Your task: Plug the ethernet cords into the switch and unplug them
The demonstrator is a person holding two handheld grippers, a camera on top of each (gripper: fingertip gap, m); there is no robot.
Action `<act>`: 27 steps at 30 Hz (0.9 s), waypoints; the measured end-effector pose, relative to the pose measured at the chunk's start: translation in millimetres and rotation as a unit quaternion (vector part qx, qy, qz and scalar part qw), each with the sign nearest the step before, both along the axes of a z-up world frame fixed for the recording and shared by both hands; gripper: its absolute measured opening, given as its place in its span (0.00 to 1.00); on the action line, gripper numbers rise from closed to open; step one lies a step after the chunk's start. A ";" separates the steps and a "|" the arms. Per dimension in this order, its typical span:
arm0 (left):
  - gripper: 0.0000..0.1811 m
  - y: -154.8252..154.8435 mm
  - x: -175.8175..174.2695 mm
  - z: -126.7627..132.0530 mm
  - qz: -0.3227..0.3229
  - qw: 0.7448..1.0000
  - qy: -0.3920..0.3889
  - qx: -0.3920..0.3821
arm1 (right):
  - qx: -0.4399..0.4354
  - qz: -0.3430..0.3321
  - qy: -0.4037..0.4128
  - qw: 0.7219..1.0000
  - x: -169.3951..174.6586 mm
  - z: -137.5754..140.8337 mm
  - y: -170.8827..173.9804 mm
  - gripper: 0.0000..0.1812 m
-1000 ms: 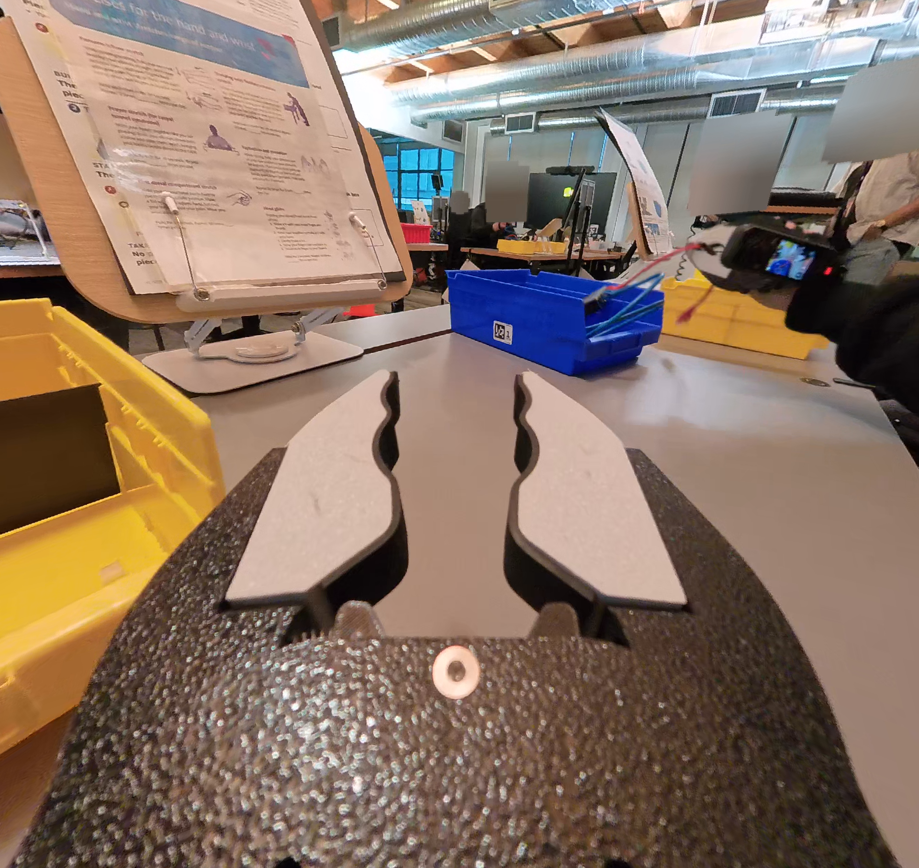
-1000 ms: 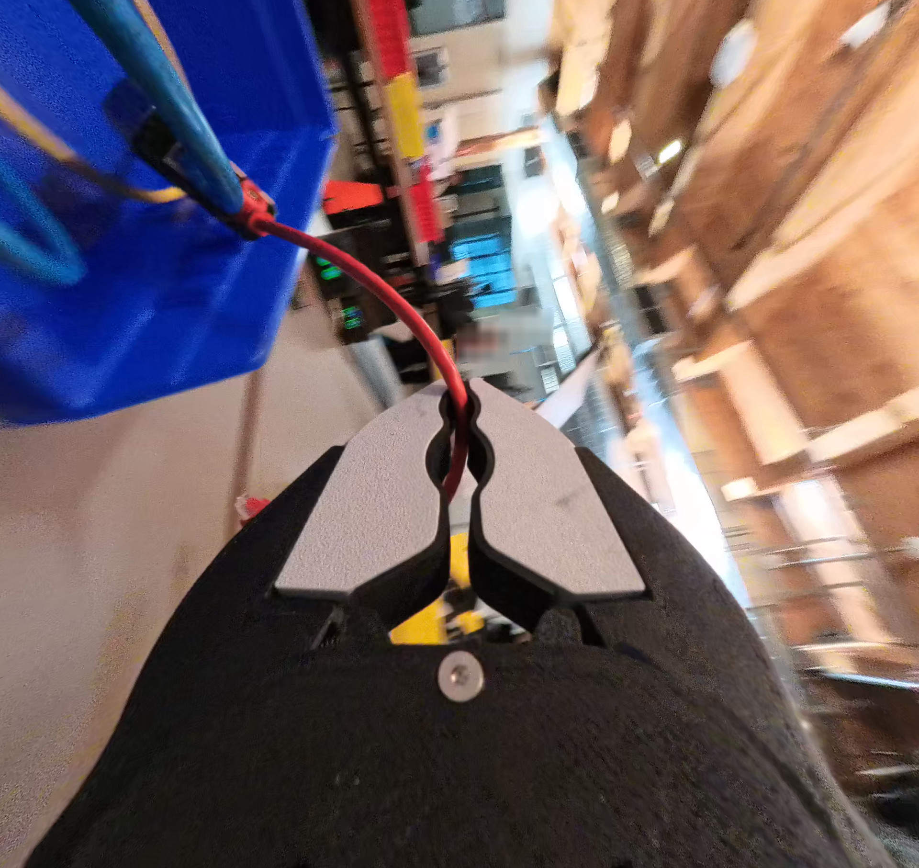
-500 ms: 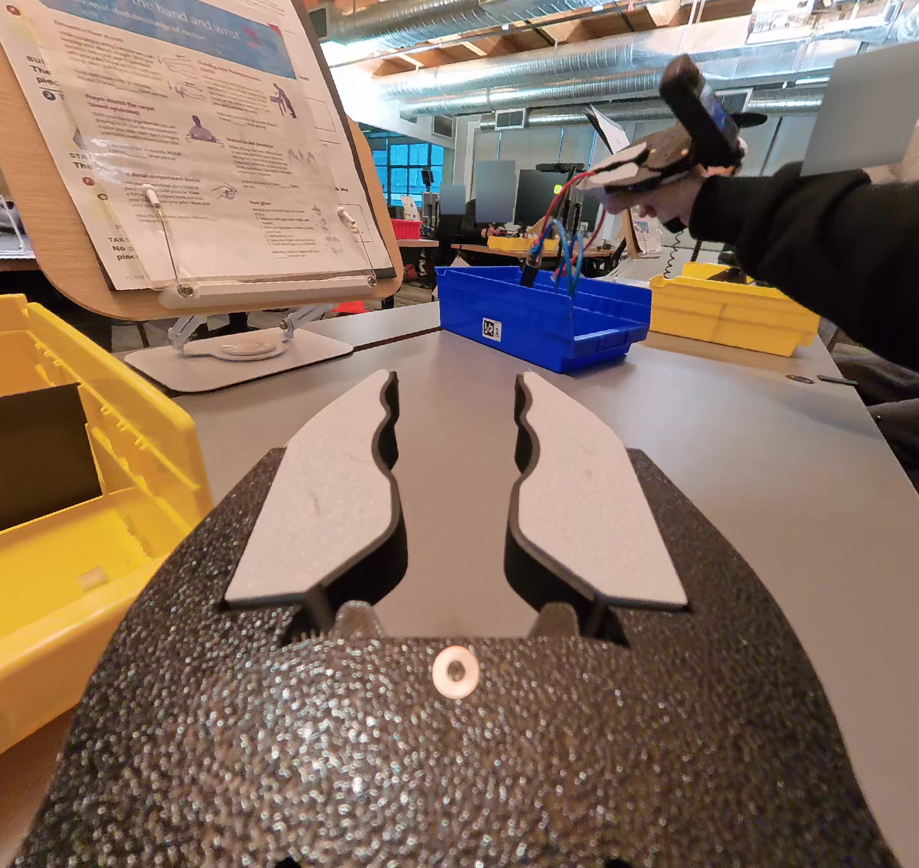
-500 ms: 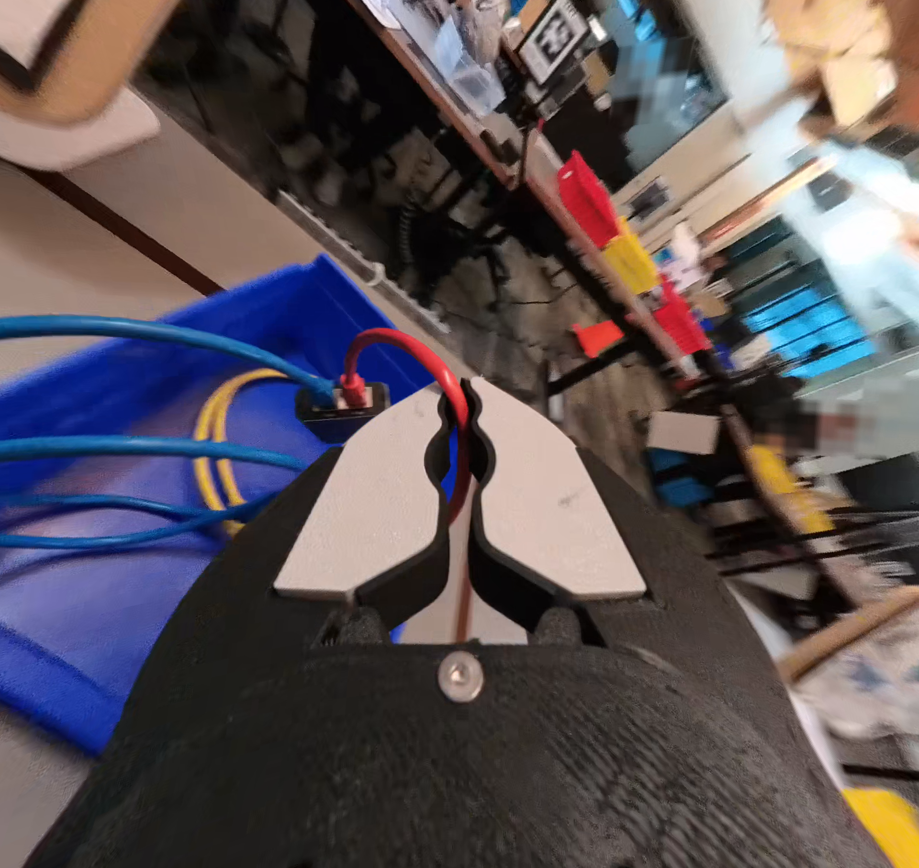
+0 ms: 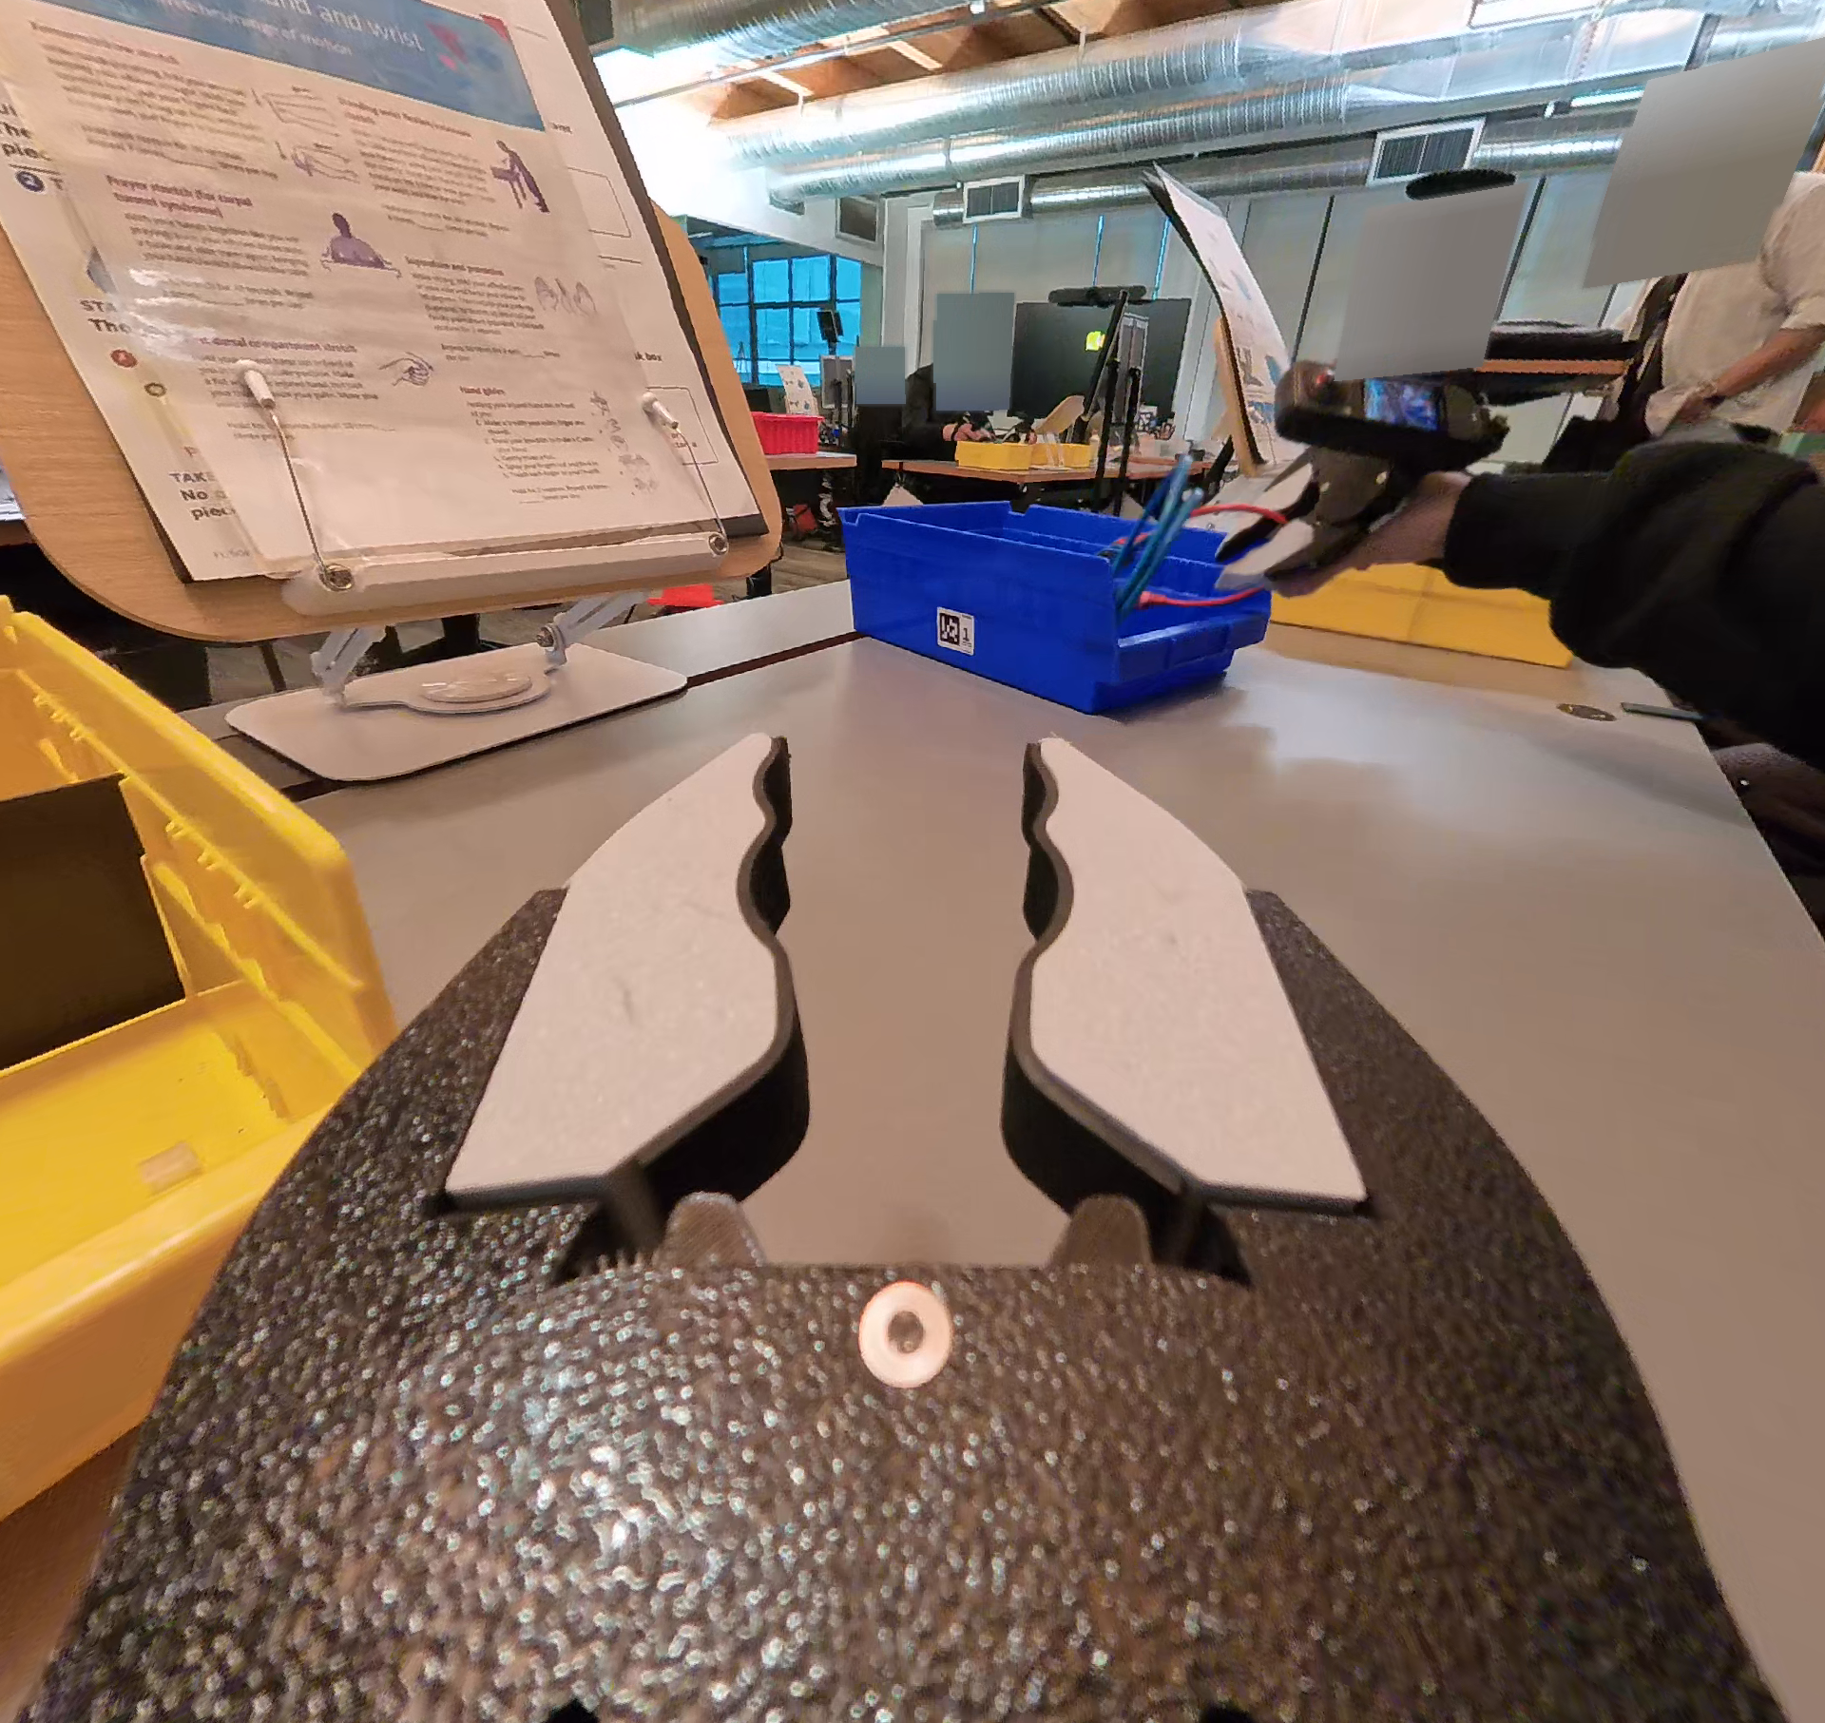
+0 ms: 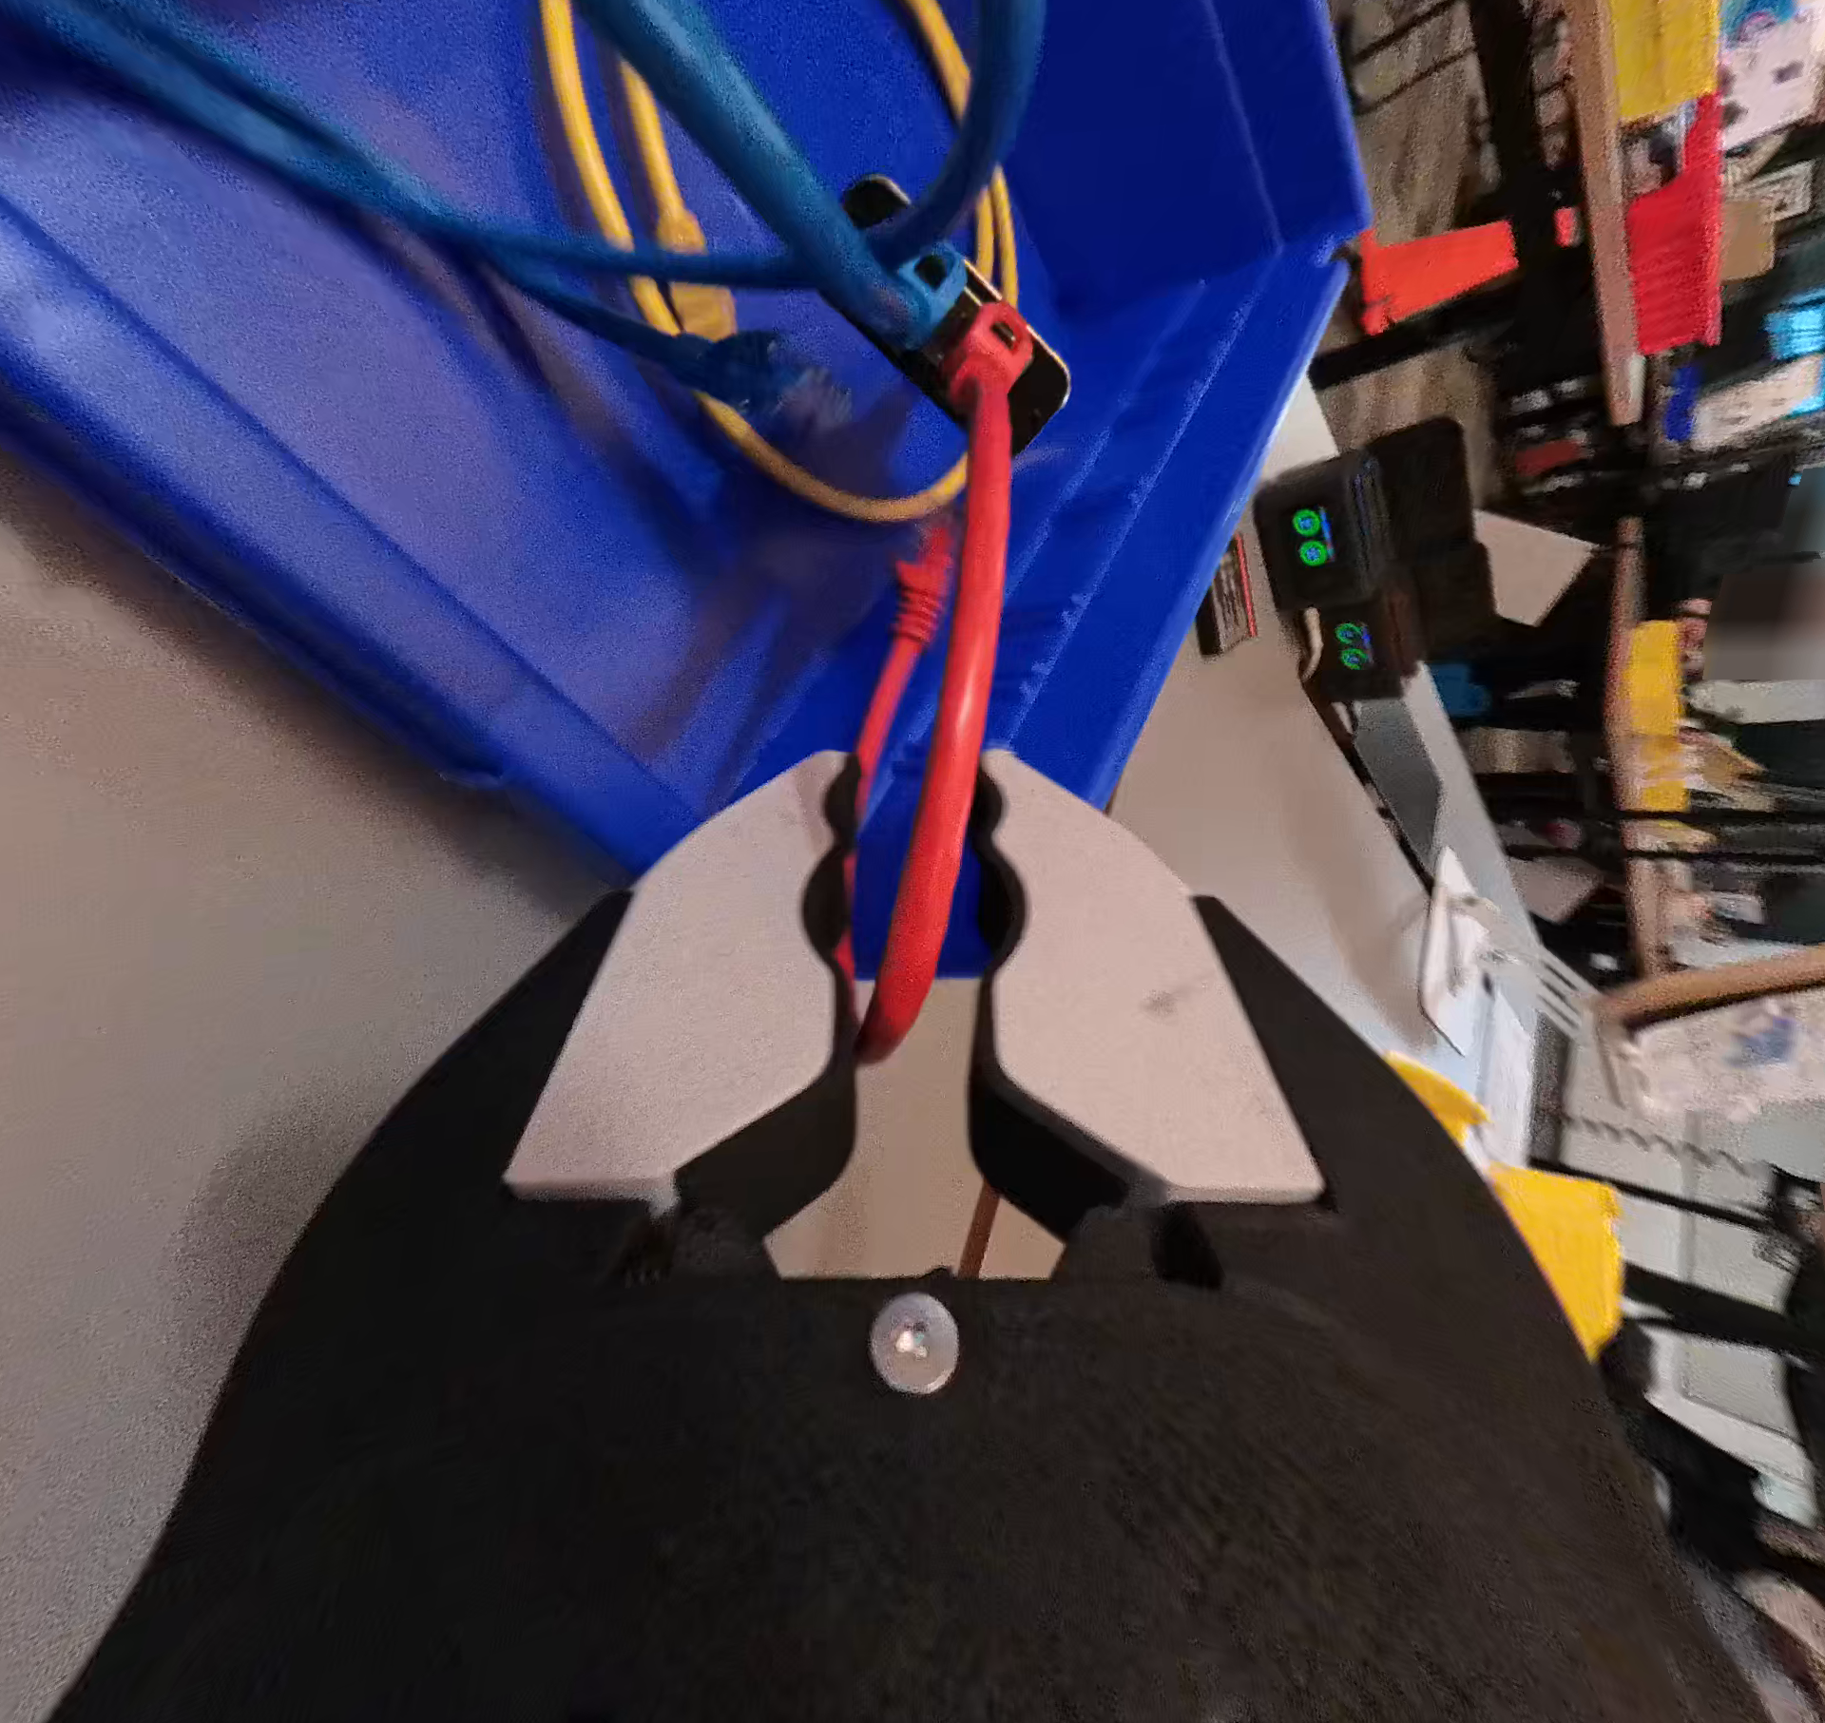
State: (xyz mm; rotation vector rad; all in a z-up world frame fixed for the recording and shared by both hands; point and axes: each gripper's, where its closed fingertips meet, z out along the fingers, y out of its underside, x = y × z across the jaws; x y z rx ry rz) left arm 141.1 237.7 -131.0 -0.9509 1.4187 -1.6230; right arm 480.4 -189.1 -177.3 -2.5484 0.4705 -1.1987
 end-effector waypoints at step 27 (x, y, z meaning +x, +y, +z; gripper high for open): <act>0.32 -216.7 167.6 -20.4 0.077 0.985 0.119 0.100 | 0.454 -0.081 -0.059 0.885 -160.6 33.3 21.8 0.54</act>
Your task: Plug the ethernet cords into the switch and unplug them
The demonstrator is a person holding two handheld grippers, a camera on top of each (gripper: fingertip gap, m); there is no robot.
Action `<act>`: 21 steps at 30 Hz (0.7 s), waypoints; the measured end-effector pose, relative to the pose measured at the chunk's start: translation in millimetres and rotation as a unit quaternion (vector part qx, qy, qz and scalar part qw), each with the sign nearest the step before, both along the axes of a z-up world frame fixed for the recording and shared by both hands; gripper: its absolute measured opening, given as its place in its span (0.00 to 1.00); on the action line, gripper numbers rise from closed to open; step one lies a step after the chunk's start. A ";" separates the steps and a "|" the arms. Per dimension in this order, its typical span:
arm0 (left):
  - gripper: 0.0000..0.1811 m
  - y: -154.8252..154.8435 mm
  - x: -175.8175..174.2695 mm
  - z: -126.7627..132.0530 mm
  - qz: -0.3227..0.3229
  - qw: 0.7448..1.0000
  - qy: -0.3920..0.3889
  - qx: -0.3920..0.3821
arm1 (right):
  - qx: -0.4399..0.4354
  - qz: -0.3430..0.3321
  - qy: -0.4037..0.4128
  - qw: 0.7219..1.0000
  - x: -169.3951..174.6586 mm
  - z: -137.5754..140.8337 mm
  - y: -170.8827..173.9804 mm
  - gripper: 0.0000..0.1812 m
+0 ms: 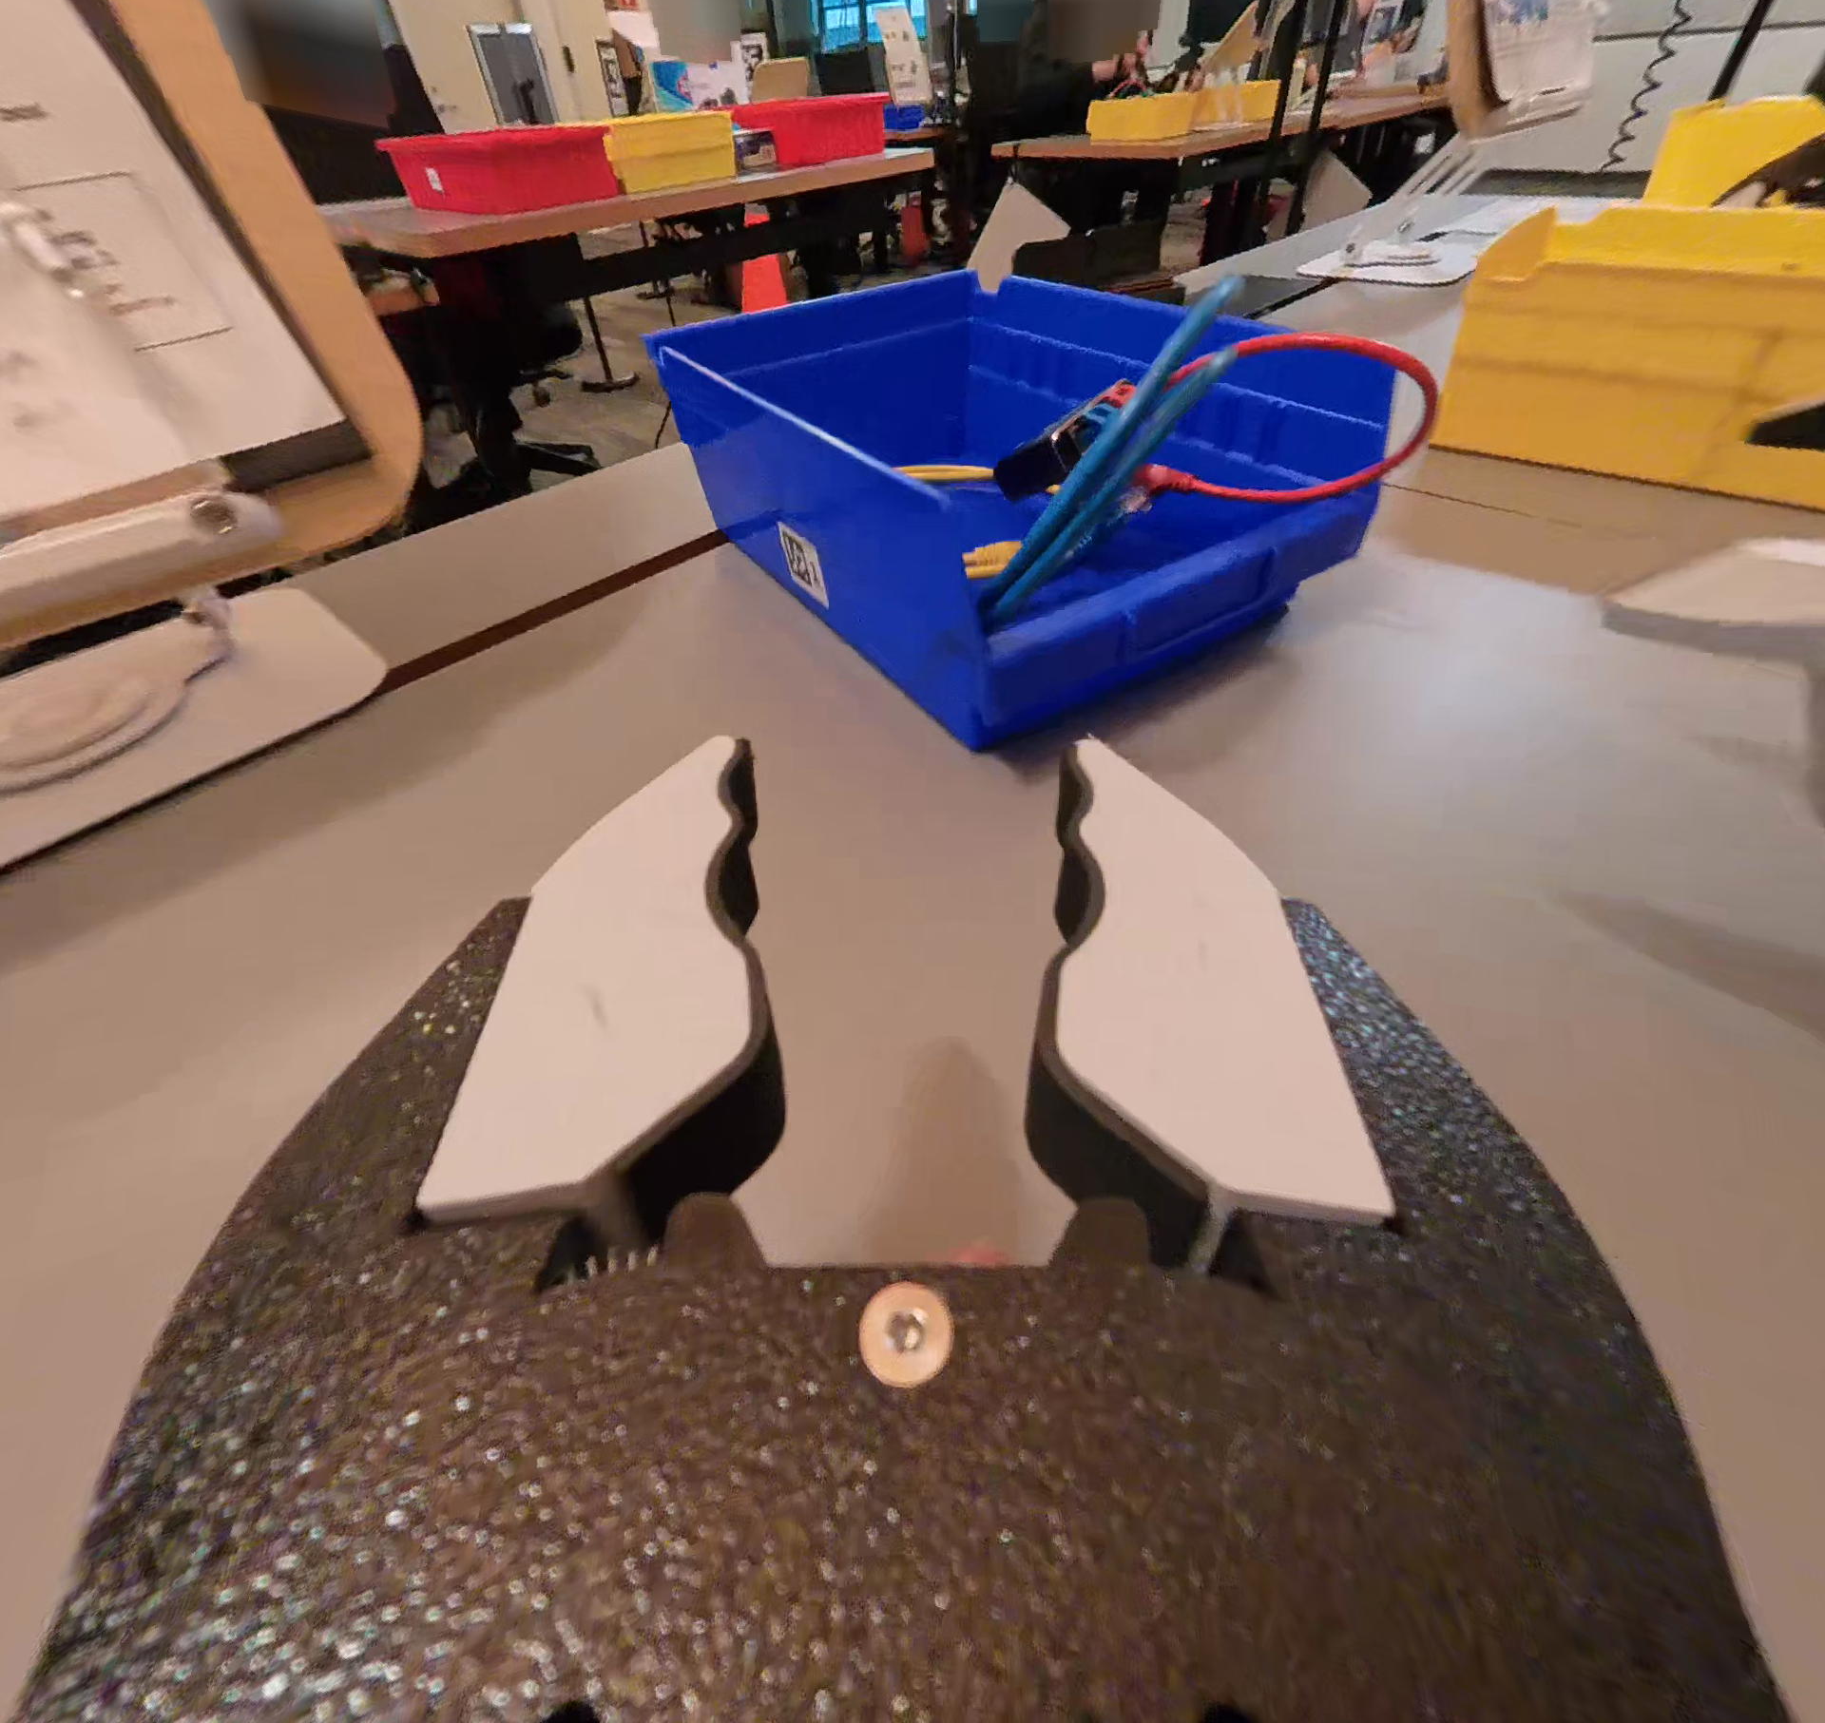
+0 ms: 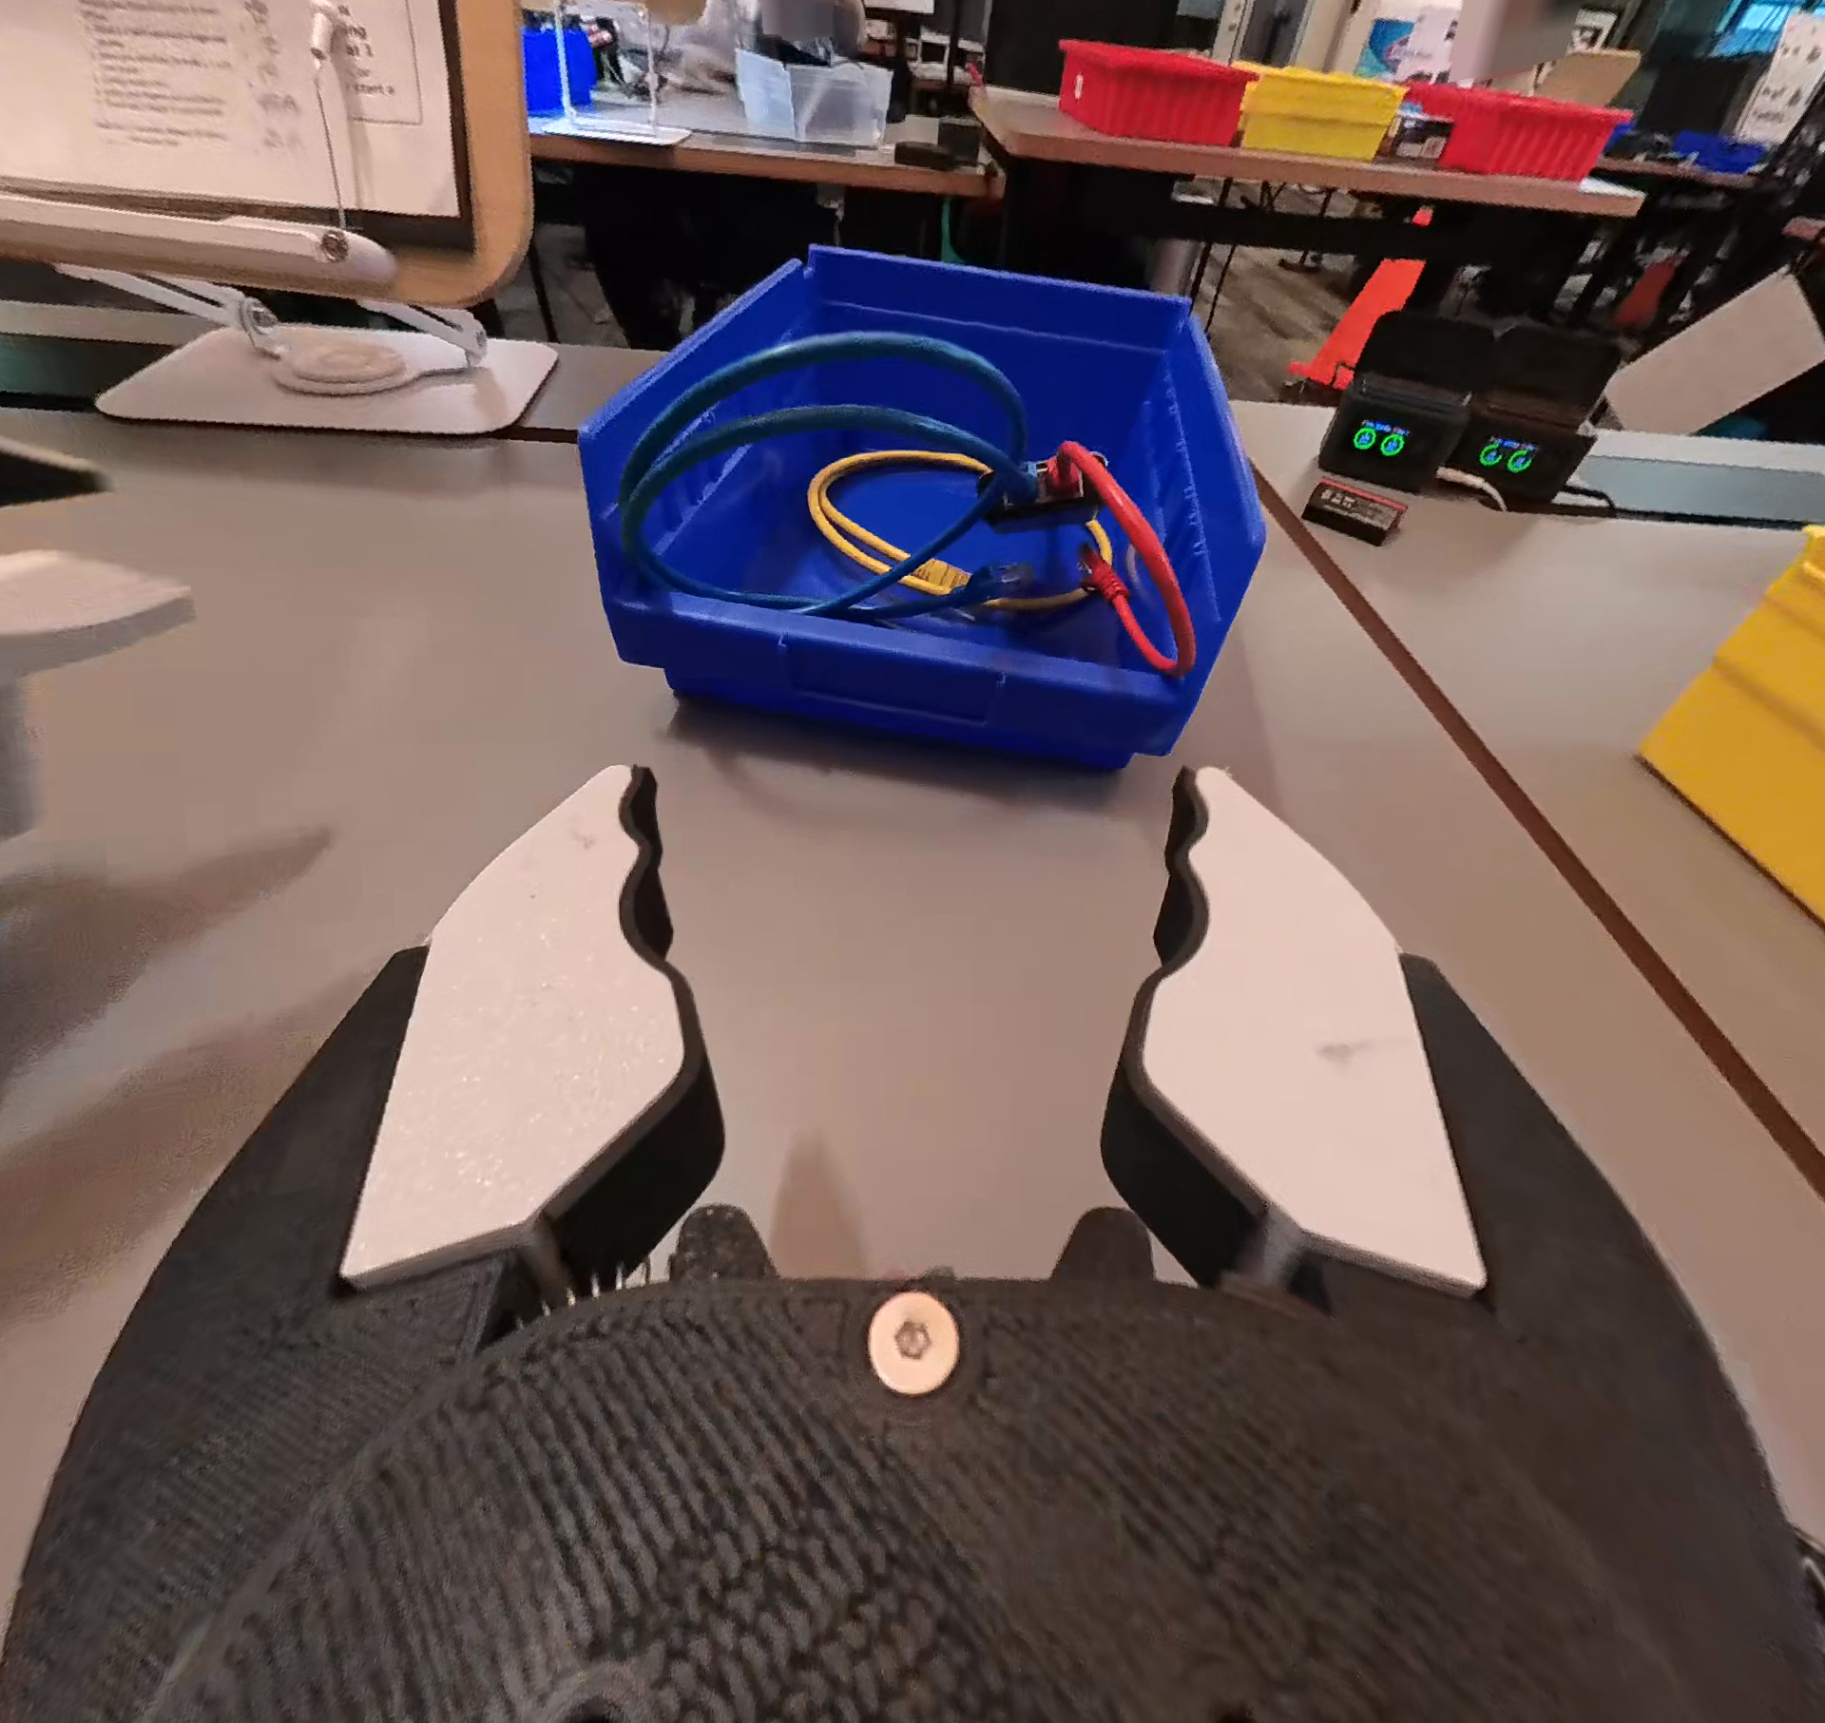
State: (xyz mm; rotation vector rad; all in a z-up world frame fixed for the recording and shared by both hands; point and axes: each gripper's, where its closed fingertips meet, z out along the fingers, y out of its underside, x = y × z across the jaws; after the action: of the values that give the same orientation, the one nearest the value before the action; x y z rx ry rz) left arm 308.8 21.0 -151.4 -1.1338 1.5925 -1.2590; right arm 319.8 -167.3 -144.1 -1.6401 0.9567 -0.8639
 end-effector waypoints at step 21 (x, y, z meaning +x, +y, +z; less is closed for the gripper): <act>0.04 -8.7 162.3 -12.8 0.154 0.983 0.096 0.009 | 0.037 -0.033 0.000 0.999 12.4 4.5 -30.0 0.52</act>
State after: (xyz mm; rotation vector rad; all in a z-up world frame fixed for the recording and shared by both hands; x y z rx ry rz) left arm 471.1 12.3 -164.2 -1.4633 1.4897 -0.9542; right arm 332.3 -197.3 -139.6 -1.5534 1.0365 -0.8639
